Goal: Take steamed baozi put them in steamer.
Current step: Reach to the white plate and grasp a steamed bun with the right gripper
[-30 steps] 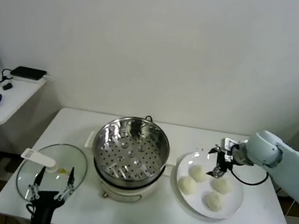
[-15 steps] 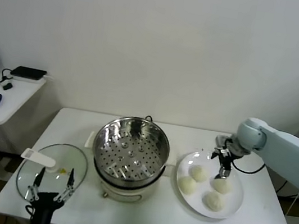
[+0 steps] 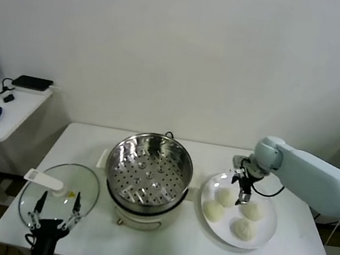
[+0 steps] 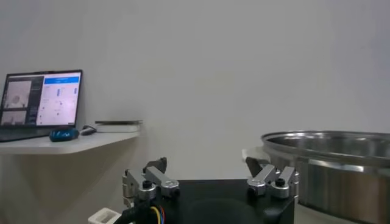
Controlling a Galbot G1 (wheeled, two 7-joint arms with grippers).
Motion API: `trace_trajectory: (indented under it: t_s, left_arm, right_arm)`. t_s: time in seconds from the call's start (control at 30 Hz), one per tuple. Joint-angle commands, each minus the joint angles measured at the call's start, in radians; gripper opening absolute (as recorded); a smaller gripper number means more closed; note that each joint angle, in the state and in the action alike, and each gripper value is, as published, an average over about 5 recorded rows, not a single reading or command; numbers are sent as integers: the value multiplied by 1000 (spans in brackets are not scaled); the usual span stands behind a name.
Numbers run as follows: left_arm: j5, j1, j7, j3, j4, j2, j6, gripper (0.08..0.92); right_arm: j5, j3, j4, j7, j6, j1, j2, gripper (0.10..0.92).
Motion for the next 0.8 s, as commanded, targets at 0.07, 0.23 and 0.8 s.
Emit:
trace_trajectory:
  t_s: [0.07, 0.23, 0.8]
  left_arm:
    - [0, 0, 0, -1, 1, -49, 1, 823]
    - [0, -2, 1, -2, 1, -49, 2, 823]
    - [0, -11, 0, -5, 6, -49, 2, 823]
  right_arm:
    - [-13, 32, -54, 1, -1, -45, 33, 823]
    - [-14, 41, -70, 5, -7, -54, 50, 823]
    - [-38, 35, -81, 20, -27, -54, 77, 792]
